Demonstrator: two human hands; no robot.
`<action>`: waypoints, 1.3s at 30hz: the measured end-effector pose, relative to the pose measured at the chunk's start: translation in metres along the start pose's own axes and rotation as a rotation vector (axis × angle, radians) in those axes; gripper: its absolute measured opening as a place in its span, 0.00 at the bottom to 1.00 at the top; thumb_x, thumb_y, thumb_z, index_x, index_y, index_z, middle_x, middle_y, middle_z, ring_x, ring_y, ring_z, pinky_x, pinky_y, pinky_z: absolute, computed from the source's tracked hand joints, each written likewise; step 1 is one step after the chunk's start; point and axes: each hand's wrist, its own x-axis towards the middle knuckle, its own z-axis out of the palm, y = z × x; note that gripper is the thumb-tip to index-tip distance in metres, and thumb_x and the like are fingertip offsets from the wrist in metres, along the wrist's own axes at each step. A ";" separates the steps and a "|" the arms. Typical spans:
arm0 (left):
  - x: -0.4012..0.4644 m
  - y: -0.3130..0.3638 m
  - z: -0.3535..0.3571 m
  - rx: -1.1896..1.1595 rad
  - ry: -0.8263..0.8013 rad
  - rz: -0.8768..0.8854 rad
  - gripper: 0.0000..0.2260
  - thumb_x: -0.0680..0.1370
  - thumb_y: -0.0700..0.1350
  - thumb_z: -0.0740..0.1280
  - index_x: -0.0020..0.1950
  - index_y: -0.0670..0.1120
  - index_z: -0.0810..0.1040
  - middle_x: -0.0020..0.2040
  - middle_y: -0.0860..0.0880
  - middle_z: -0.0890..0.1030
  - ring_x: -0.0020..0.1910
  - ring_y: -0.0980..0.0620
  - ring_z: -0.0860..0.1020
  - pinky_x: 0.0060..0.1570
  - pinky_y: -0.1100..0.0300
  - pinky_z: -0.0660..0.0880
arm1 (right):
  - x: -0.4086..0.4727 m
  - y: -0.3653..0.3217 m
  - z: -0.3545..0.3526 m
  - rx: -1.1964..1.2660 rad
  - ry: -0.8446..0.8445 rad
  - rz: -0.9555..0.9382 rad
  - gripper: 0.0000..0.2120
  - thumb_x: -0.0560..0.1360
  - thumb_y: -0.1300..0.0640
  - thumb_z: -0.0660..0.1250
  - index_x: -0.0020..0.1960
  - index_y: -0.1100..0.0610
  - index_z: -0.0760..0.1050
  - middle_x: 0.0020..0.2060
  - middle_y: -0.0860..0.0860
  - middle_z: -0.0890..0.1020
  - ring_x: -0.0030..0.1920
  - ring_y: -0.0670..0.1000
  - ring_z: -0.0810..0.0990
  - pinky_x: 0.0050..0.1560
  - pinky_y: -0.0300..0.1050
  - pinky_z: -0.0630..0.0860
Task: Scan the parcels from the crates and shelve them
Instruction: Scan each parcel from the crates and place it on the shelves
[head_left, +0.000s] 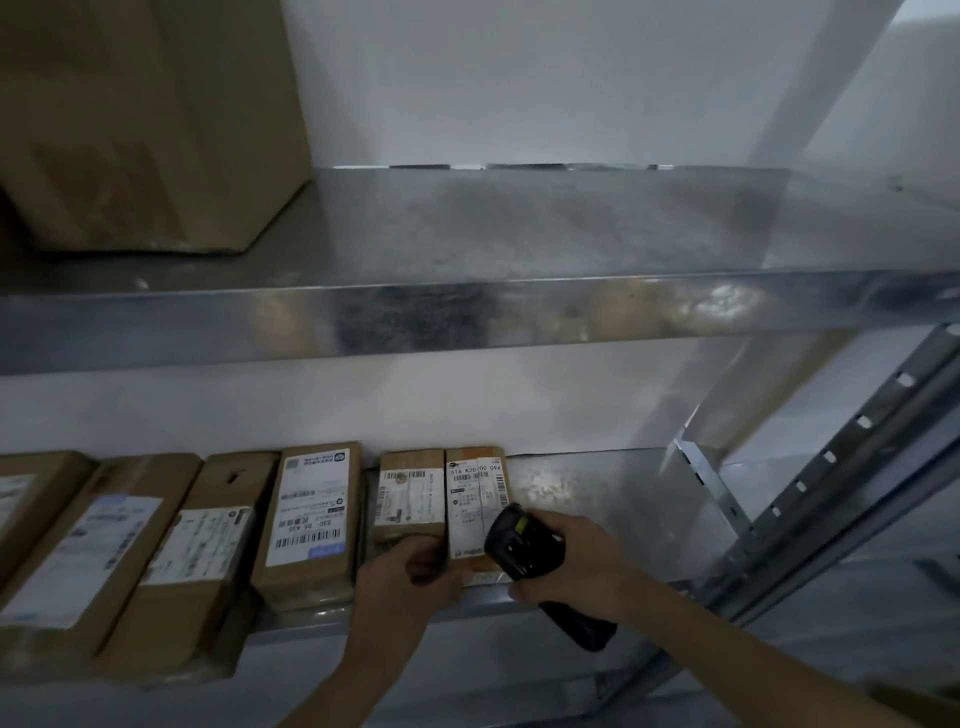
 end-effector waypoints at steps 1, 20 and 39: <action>-0.002 0.001 -0.003 -0.020 0.002 0.000 0.12 0.67 0.39 0.82 0.47 0.48 0.85 0.39 0.62 0.85 0.40 0.62 0.83 0.39 0.71 0.78 | -0.003 -0.001 -0.001 -0.003 0.005 0.003 0.29 0.63 0.54 0.84 0.62 0.41 0.81 0.51 0.39 0.86 0.49 0.38 0.84 0.50 0.36 0.81; -0.075 0.062 -0.246 -0.204 0.082 0.199 0.21 0.74 0.56 0.72 0.66 0.56 0.77 0.60 0.66 0.78 0.60 0.66 0.76 0.57 0.73 0.73 | -0.073 -0.236 0.090 -0.059 0.088 -0.205 0.26 0.66 0.49 0.83 0.60 0.40 0.79 0.50 0.37 0.85 0.50 0.36 0.83 0.47 0.33 0.77; -0.371 -0.170 -0.791 -0.121 0.811 -0.219 0.22 0.75 0.55 0.74 0.67 0.54 0.78 0.69 0.58 0.75 0.68 0.57 0.74 0.70 0.55 0.71 | -0.118 -0.643 0.596 -0.179 -0.492 -0.563 0.21 0.65 0.47 0.84 0.47 0.36 0.73 0.41 0.32 0.80 0.40 0.25 0.77 0.44 0.24 0.73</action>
